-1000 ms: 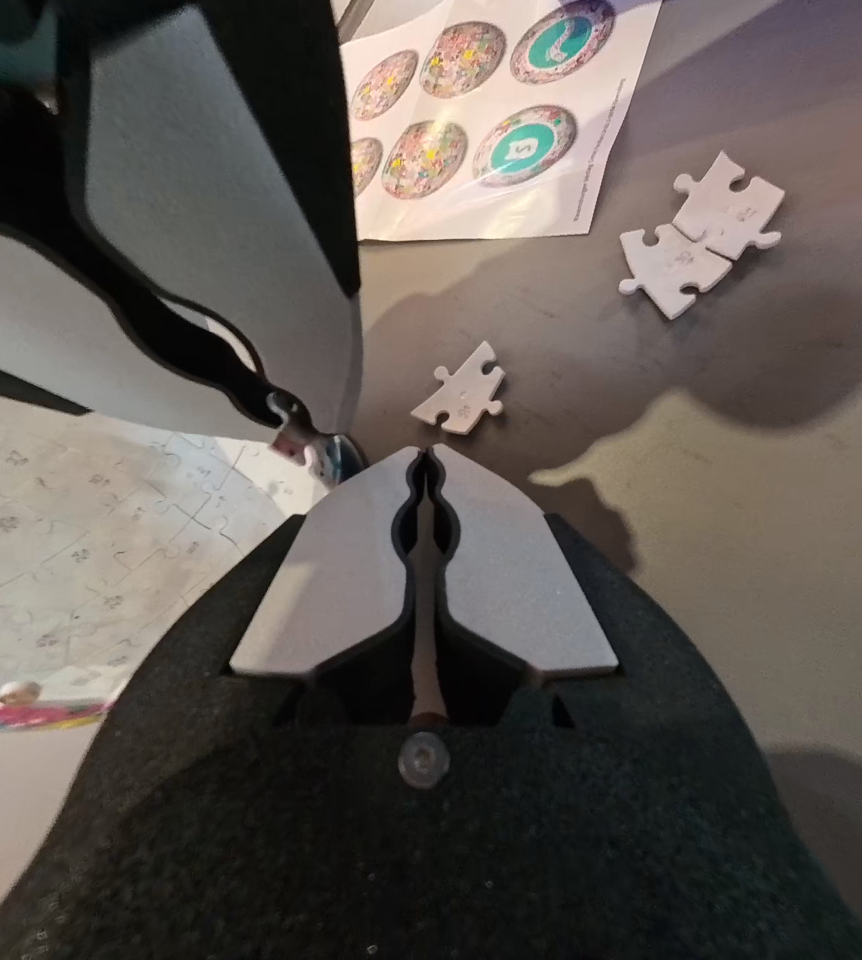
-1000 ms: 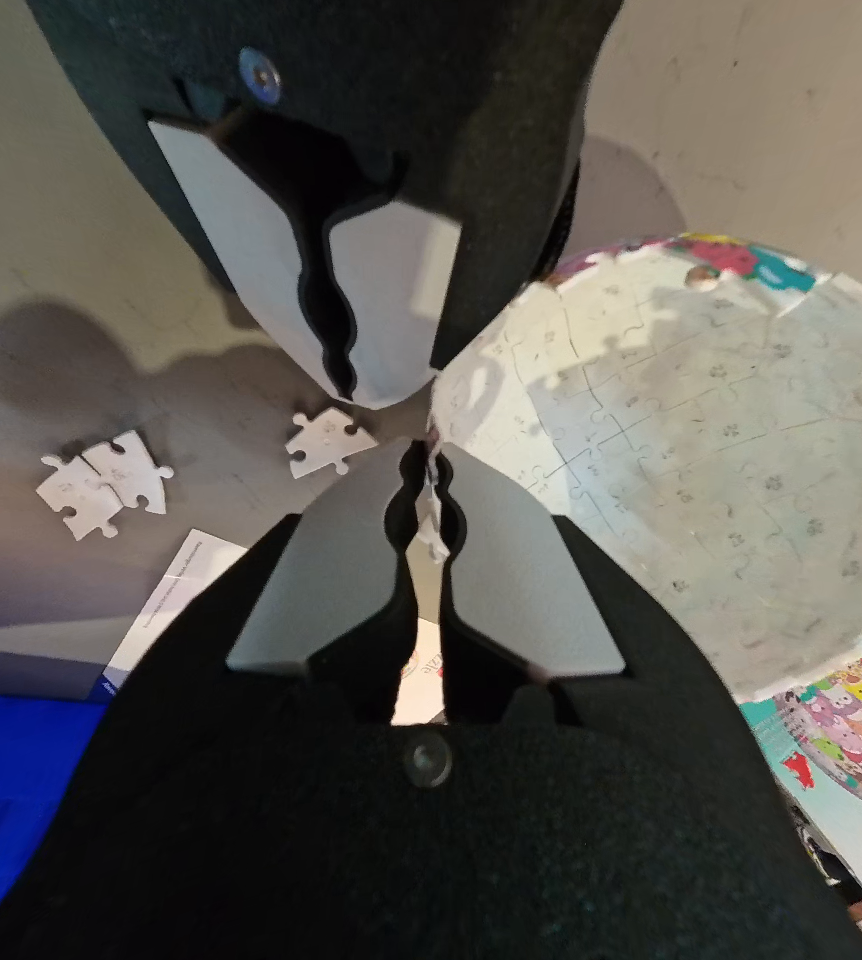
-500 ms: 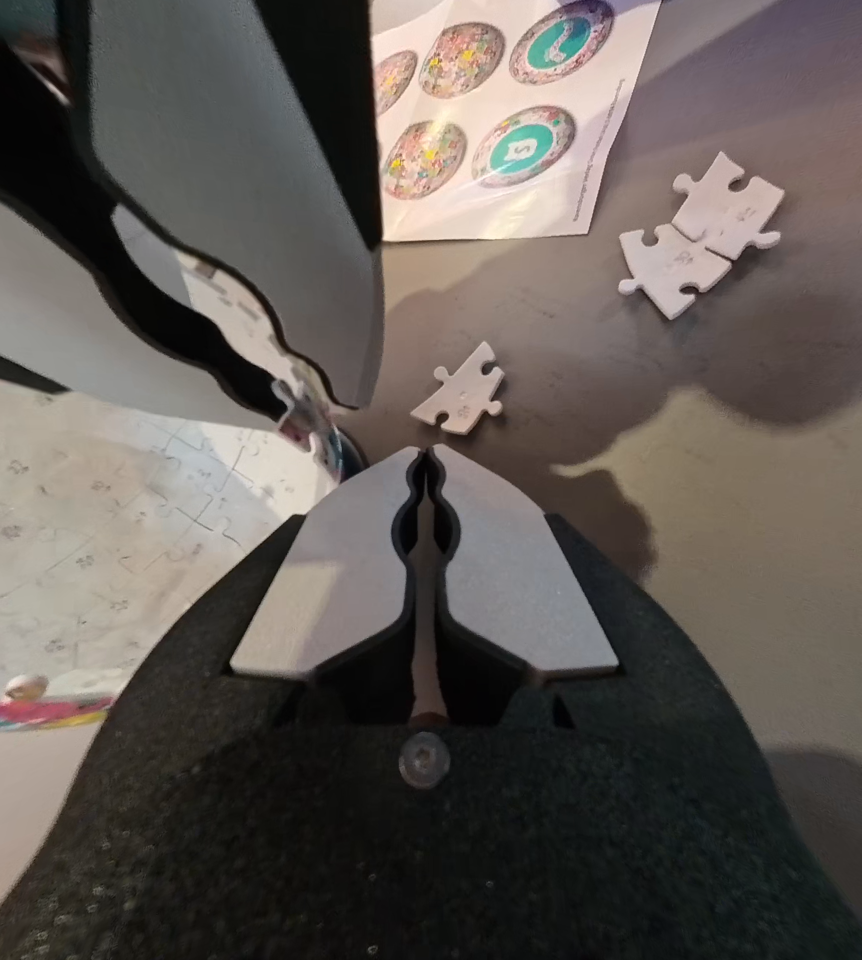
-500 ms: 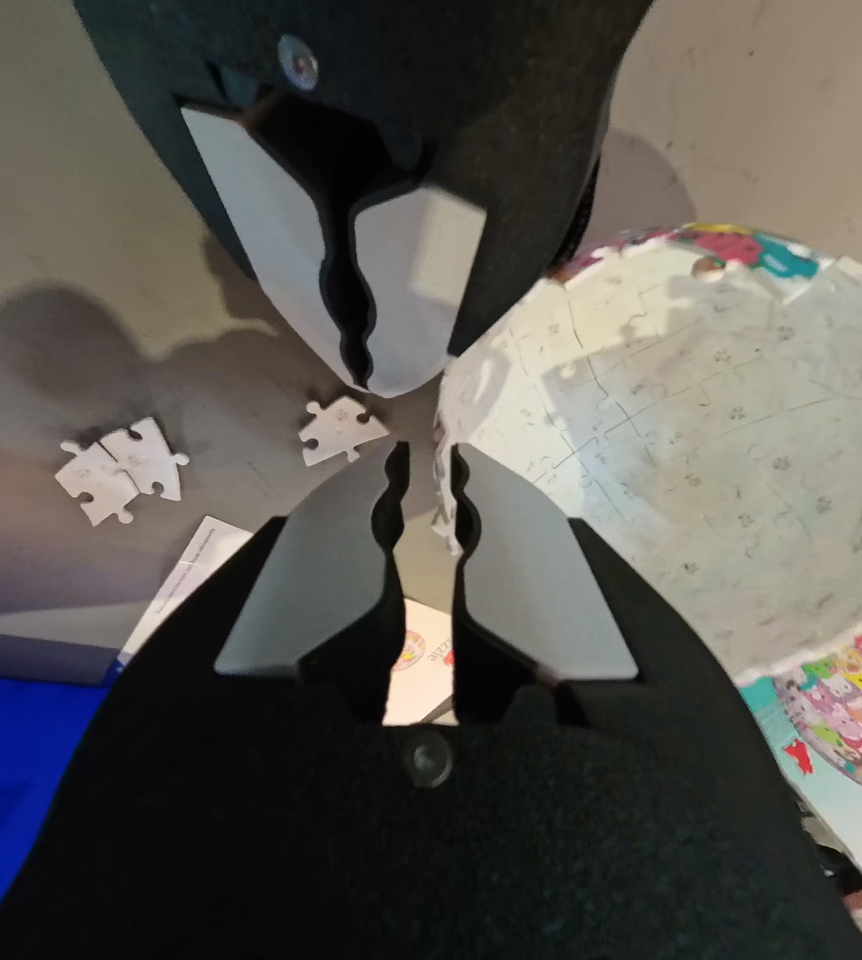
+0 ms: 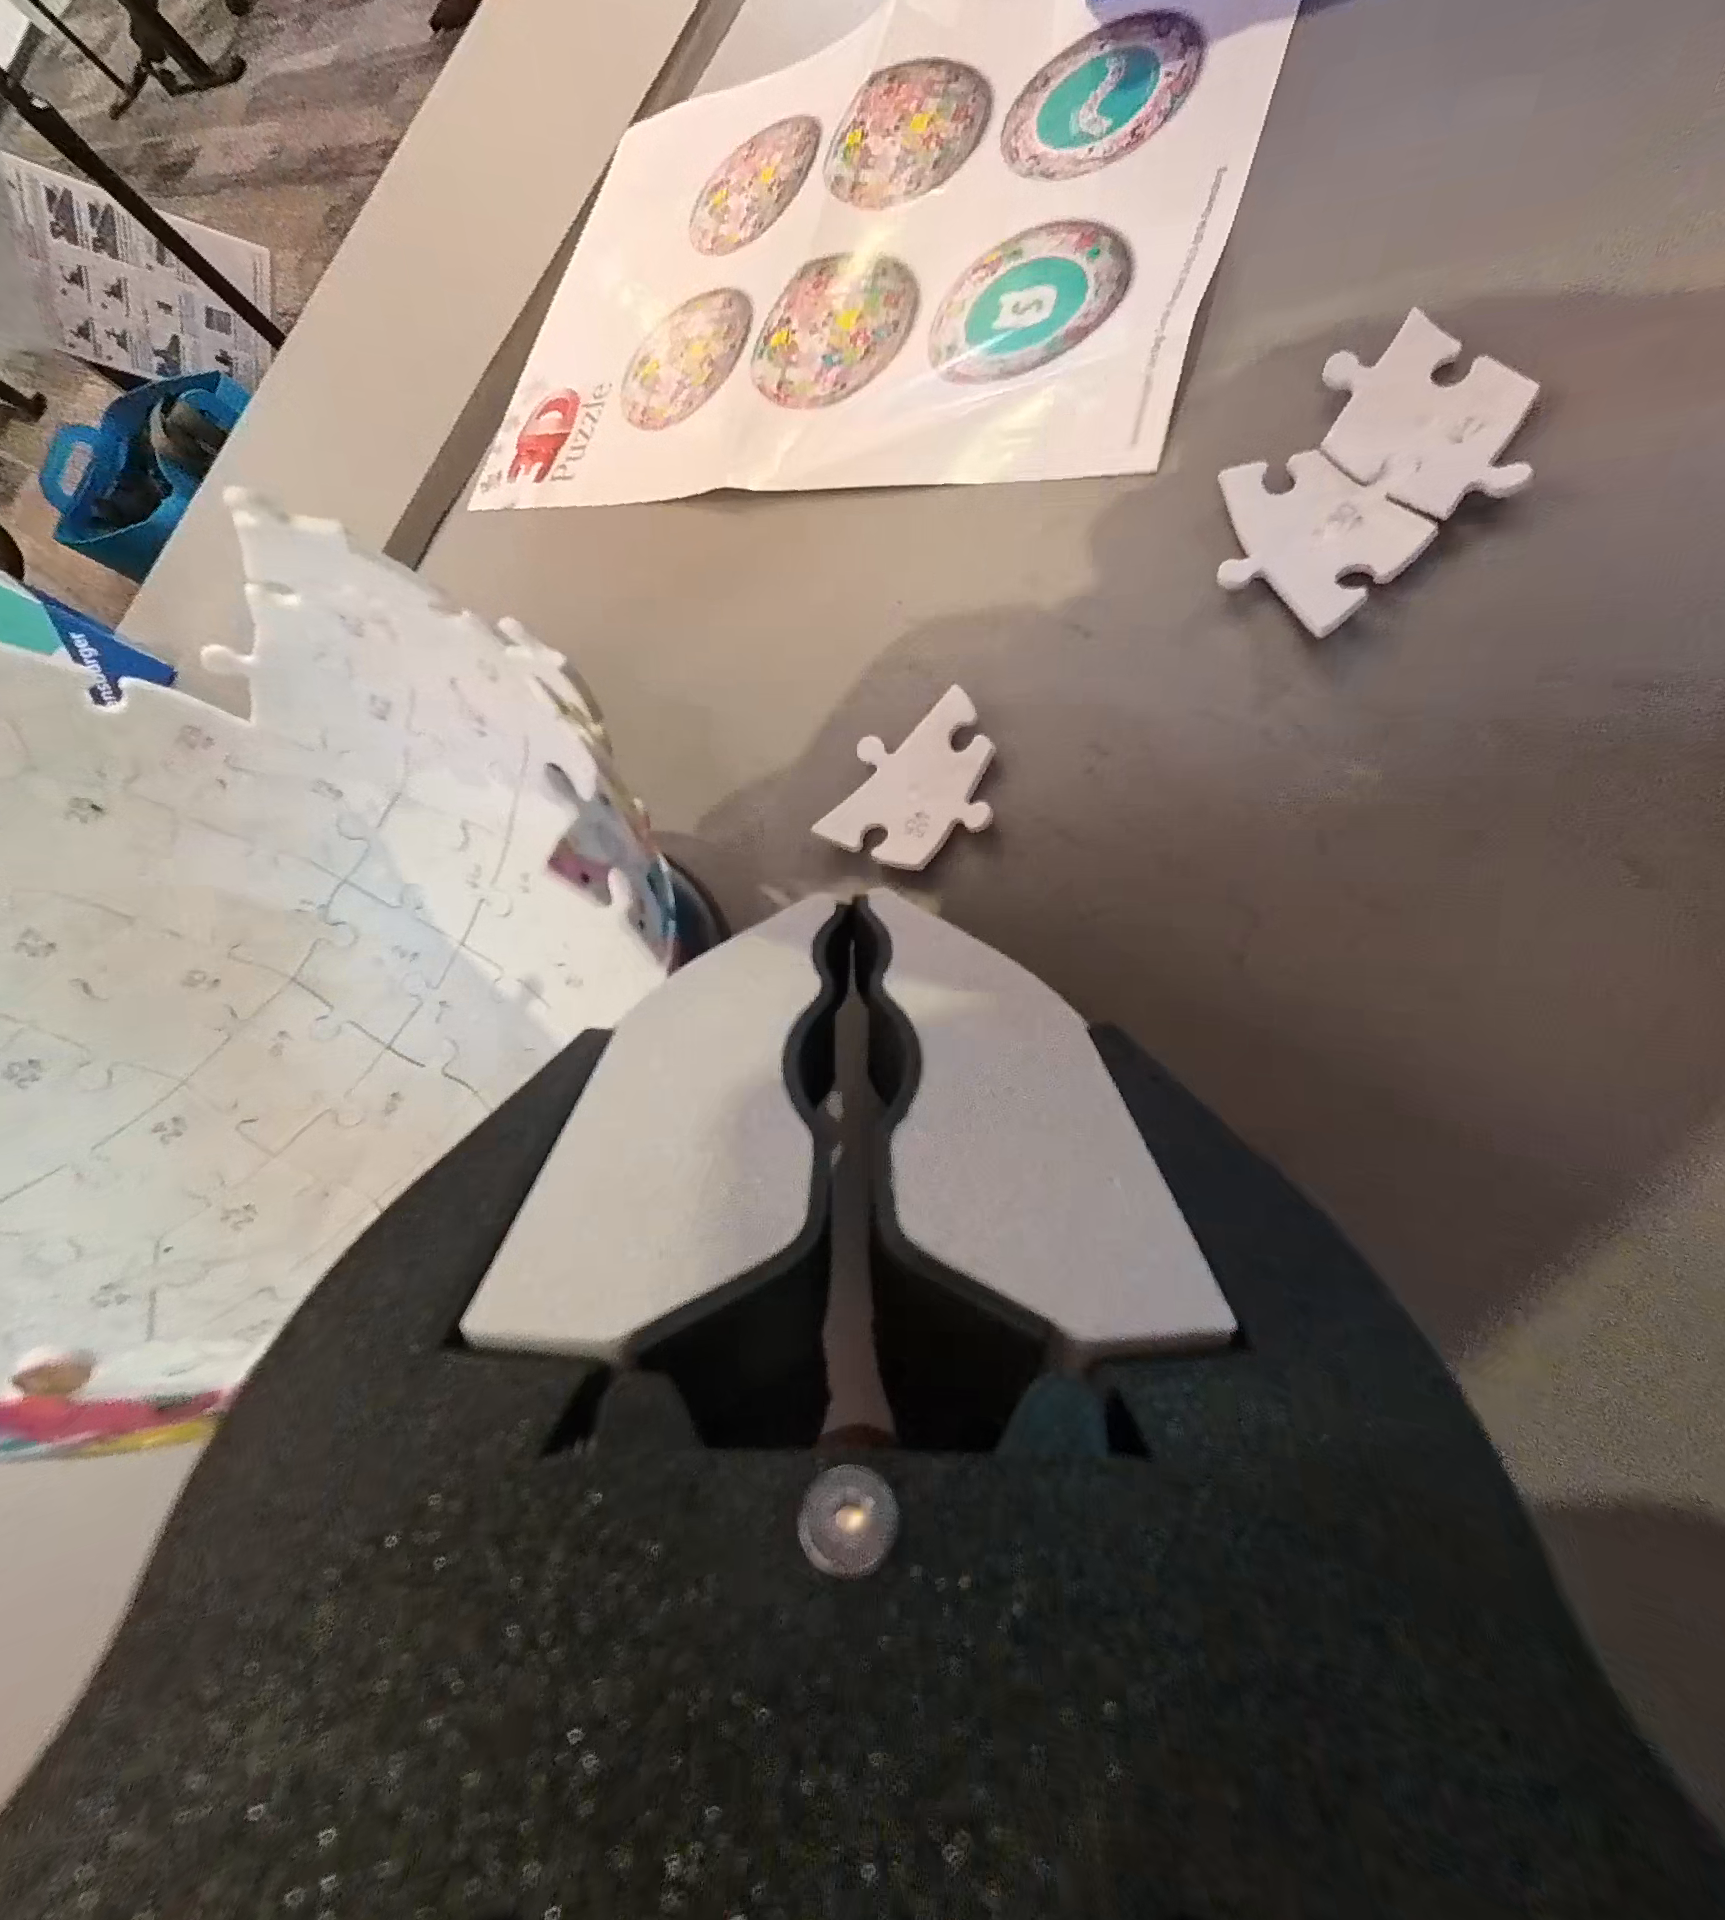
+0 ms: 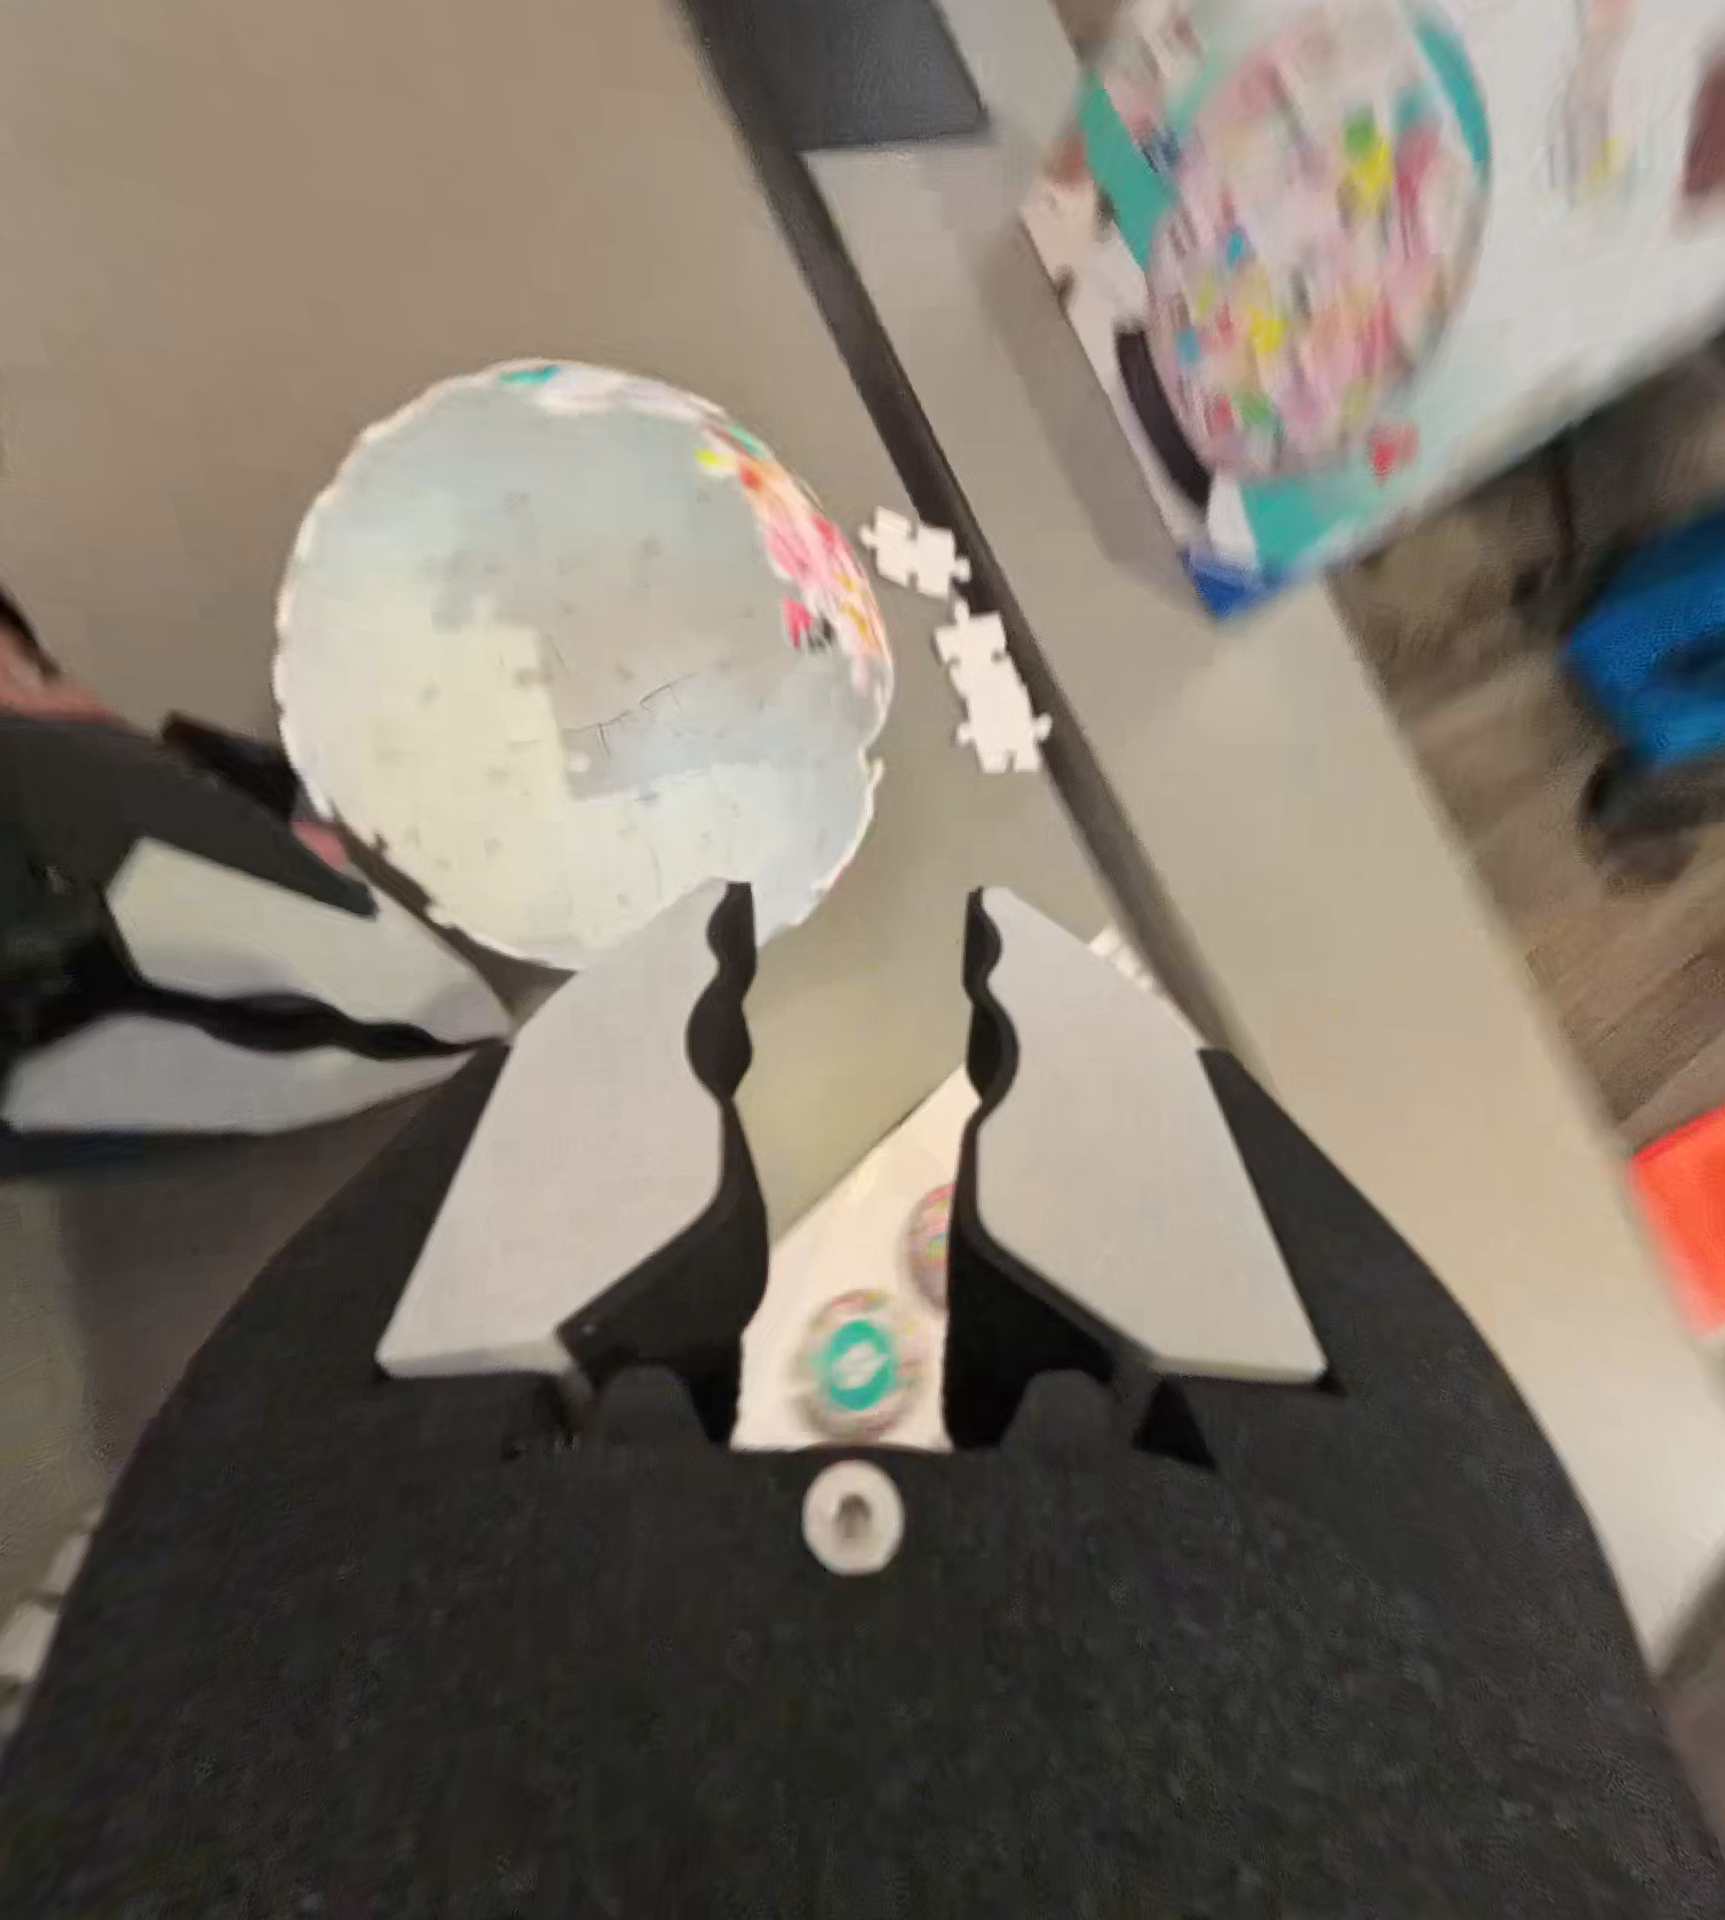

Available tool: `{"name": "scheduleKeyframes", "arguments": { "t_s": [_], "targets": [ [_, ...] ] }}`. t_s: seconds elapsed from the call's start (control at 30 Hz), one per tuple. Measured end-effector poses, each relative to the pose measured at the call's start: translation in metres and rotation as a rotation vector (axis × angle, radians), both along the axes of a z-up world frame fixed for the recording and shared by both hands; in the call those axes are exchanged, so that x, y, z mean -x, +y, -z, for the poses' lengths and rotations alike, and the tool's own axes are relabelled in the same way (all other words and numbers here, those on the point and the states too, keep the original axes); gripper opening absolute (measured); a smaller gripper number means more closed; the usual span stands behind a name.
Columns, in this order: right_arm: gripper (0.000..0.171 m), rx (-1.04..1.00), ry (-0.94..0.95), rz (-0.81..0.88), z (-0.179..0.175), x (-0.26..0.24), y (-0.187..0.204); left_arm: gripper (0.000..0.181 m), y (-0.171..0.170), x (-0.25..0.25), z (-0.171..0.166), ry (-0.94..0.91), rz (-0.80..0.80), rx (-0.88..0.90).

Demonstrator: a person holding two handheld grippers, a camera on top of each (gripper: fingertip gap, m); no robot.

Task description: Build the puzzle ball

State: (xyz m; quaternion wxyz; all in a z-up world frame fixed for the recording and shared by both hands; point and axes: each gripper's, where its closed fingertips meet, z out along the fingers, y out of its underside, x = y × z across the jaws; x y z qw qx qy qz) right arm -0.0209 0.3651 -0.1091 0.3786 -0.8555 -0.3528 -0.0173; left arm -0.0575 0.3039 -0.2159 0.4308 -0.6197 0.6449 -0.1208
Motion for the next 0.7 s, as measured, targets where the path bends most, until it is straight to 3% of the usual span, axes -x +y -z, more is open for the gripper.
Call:
{"name": "scheduleKeyframes", "arguments": {
  "t_s": [0.17,0.23,0.37,0.47,0.7],
  "targets": [
    [0.039,0.235,0.514,0.446,0.019,0.017,-0.020,0.000,-0.003,0.007,-0.006,-0.024,0.006,-0.002],
    [0.039,0.296,0.606,0.570,0.023,0.021,-0.020,0.000,-0.007,0.020,-0.010,-0.030,0.021,0.005],
    [0.033,0.351,0.596,0.780,0.039,0.024,-0.018,0.000,-0.005,0.071,-0.036,-0.119,0.023,0.110],
    [0.029,0.432,0.576,0.867,0.053,0.031,-0.024,0.000,0.017,0.126,-0.034,-0.141,-0.024,0.190],
    [0.025,0.448,0.505,0.978,0.062,0.020,-0.022,0.000,0.063,0.220,-0.040,-0.242,-0.177,0.144]
  ]
}}
